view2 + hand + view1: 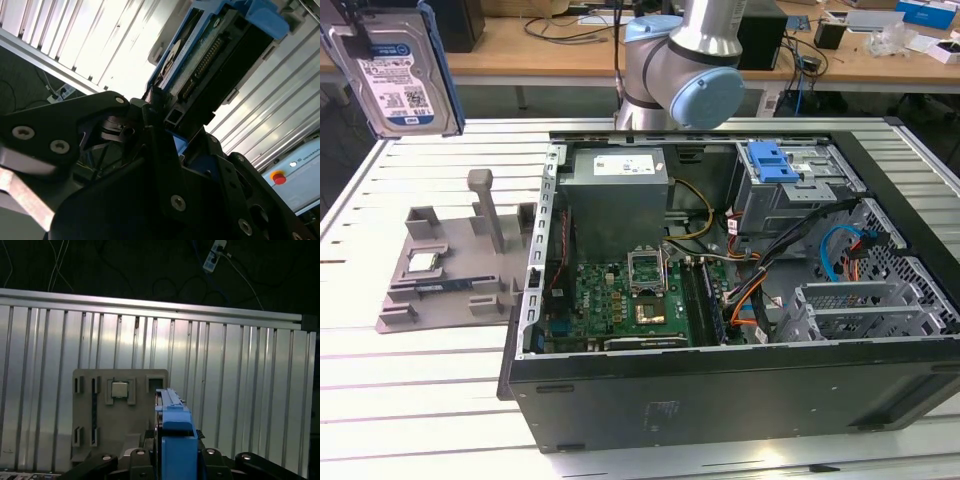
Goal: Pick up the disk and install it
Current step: 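Pick up the disk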
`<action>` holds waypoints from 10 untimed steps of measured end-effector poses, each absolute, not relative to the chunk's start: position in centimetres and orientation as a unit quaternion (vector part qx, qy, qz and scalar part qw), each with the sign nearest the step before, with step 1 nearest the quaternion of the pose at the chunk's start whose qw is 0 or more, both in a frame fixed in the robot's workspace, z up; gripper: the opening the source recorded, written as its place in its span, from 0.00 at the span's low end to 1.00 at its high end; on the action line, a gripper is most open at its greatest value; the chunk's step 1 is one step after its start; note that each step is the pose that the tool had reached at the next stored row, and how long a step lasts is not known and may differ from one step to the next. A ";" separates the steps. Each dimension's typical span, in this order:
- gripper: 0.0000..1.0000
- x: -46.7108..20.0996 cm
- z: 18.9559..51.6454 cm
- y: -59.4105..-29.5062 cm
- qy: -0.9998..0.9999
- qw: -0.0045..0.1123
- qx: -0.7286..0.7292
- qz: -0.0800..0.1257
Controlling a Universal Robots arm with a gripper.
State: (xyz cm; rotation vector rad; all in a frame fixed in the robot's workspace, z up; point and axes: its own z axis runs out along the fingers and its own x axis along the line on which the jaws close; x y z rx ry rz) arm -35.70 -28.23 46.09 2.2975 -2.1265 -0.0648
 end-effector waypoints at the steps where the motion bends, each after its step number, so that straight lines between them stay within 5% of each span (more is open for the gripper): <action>1: 0.37 -35.7 46.3 -28.2 -0.679 0.005 0.734 -0.021; 10: 0.37 -35.7 50.9 -28.2 -0.679 0.005 0.734 -0.021</action>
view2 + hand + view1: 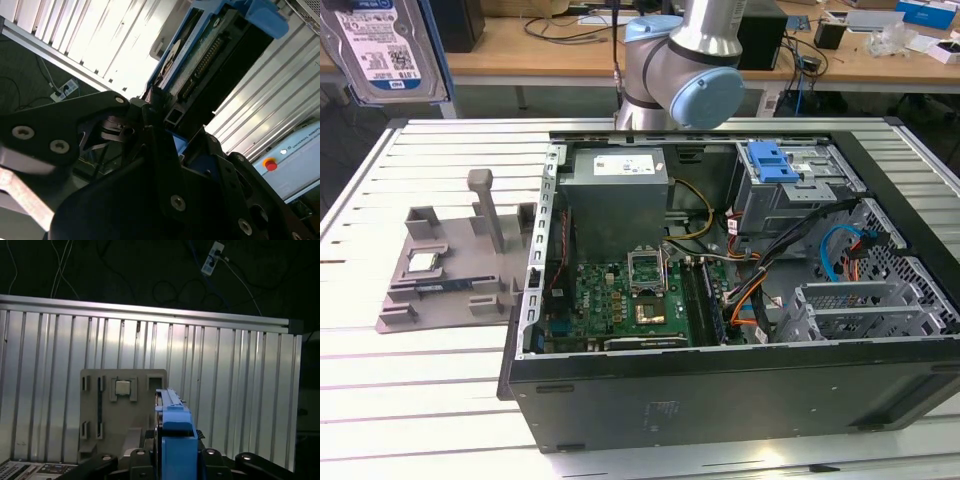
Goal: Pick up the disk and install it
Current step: 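Pick up the disk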
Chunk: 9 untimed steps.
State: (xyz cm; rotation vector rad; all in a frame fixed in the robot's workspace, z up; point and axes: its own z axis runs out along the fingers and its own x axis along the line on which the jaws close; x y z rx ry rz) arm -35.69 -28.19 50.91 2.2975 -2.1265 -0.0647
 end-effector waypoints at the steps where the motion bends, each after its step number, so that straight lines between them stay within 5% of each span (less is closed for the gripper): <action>1: 0.37 -35.7 51.2 -28.2 -0.679 0.005 0.734 -0.021; 9: 0.37 -35.7 53.6 -28.2 -0.679 0.005 0.734 -0.021</action>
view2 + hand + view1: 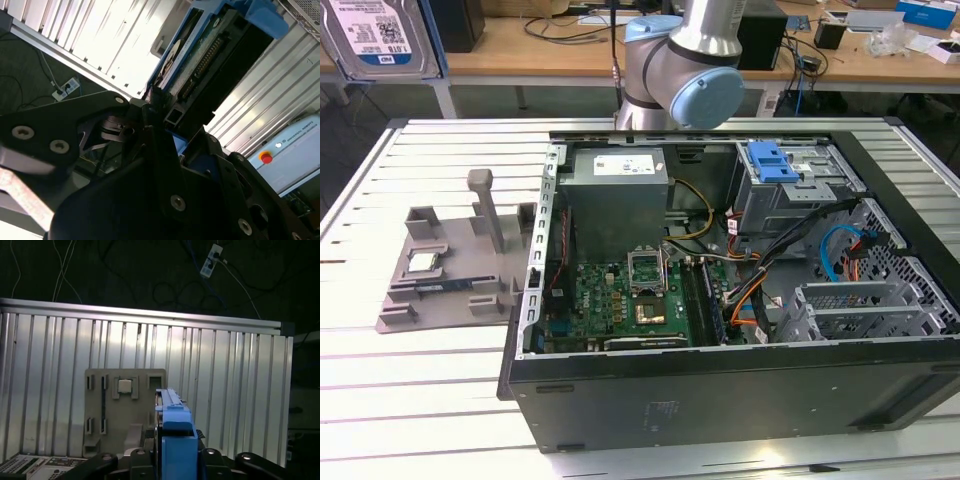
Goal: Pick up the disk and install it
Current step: 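Pick up the disk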
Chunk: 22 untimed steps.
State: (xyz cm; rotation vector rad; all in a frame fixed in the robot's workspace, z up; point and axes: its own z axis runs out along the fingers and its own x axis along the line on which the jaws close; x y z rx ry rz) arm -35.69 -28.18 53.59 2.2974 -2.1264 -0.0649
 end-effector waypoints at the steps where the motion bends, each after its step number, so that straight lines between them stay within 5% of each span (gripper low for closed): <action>1: 0.37 -35.7 53.6 -28.2 -0.679 0.005 0.734 -0.021; 22: 0.37 -29.0 53.6 -28.2 -0.686 0.006 0.727 -0.022</action>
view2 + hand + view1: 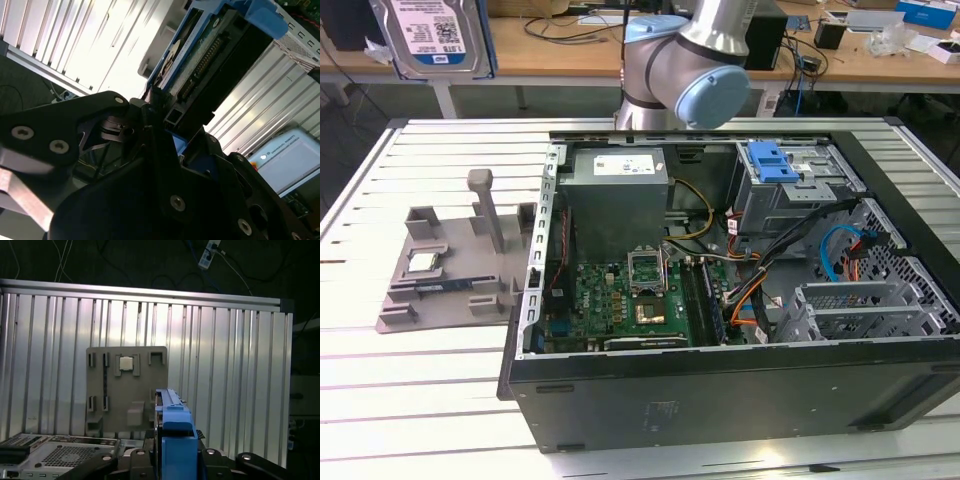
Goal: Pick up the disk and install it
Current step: 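Pick up the disk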
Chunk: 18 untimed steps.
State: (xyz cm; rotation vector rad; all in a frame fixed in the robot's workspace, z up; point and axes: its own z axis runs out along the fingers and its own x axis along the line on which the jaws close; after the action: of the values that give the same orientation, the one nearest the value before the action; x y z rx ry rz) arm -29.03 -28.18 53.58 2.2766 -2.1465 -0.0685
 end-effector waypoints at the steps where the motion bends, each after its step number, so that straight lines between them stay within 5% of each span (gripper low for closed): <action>1: 0.37 -28.6 53.6 -28.2 -0.686 0.006 0.727 -0.022; 18: 0.37 -19.5 53.6 -28.2 -0.686 0.008 0.727 -0.024</action>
State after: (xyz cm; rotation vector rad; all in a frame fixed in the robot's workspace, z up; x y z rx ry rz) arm -19.48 -28.19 53.58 2.2725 -2.1455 -0.0745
